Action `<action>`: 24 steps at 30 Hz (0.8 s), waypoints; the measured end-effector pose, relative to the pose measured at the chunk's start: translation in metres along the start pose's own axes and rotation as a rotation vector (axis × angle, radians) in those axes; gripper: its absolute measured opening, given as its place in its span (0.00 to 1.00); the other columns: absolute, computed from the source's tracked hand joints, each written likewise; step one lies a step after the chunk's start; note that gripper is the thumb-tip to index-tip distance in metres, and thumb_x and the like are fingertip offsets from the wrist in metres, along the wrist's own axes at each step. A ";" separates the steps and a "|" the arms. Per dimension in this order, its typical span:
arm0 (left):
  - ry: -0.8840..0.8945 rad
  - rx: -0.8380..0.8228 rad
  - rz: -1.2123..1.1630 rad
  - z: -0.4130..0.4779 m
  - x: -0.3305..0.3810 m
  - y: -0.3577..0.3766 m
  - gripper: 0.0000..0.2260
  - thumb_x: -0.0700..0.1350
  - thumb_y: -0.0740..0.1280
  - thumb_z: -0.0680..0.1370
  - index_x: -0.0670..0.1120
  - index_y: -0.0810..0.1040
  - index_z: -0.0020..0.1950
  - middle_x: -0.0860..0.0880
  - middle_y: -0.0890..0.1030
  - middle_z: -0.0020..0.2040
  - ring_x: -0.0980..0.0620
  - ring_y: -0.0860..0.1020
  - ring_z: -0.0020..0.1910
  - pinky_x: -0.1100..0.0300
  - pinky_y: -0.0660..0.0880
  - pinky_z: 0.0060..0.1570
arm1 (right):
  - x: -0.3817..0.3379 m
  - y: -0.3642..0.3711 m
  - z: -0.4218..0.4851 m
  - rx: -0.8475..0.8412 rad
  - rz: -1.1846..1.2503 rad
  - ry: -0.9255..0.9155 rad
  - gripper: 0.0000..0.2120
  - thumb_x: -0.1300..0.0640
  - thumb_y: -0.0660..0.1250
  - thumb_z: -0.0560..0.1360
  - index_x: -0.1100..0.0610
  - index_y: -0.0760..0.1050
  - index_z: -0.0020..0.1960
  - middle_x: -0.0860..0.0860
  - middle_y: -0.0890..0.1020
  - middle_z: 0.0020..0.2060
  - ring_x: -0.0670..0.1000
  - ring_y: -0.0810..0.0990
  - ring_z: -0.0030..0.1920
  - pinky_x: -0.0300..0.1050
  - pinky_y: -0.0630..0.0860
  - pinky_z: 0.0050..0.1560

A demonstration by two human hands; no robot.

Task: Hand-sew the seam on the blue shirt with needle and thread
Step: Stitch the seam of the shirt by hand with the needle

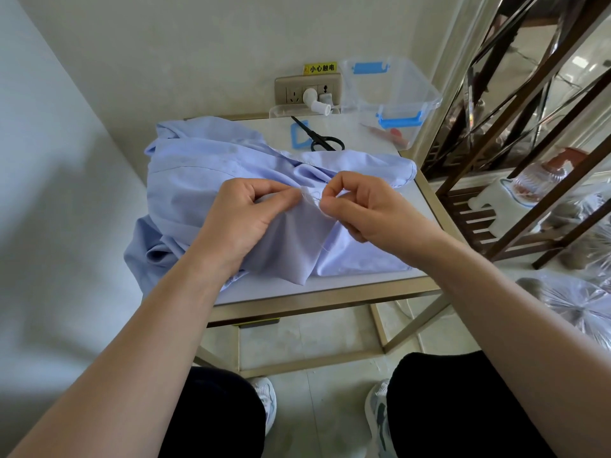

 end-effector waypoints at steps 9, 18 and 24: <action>-0.050 -0.005 -0.052 0.000 -0.001 0.001 0.06 0.45 0.72 0.75 0.49 0.85 0.39 0.49 0.84 0.37 0.54 0.79 0.36 0.61 0.74 0.39 | 0.007 0.015 0.002 0.275 -0.227 -0.201 0.11 0.56 0.78 0.69 0.55 0.76 0.36 0.43 0.60 0.21 0.46 0.60 0.25 0.34 0.58 0.31; -0.054 0.023 -0.054 0.002 -0.003 0.000 0.09 0.45 0.72 0.75 0.50 0.83 0.35 0.53 0.80 0.31 0.56 0.74 0.33 0.64 0.71 0.36 | 0.010 0.018 0.001 0.292 -0.334 -0.233 0.16 0.56 0.79 0.67 0.53 0.70 0.32 0.44 0.67 0.23 0.45 0.65 0.26 0.37 0.62 0.32; -0.034 0.005 -0.039 0.002 -0.002 0.001 0.10 0.45 0.71 0.76 0.50 0.83 0.34 0.53 0.79 0.31 0.58 0.74 0.33 0.69 0.70 0.33 | 0.012 0.018 0.004 0.294 -0.301 -0.212 0.09 0.58 0.76 0.71 0.55 0.77 0.36 0.44 0.63 0.20 0.46 0.62 0.26 0.34 0.59 0.32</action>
Point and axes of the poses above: each hand's wrist, its own z-axis towards the middle knuckle, its own y-axis out of the palm, x = y × z, the point moved 2 cm from there along z, towards the middle knuckle
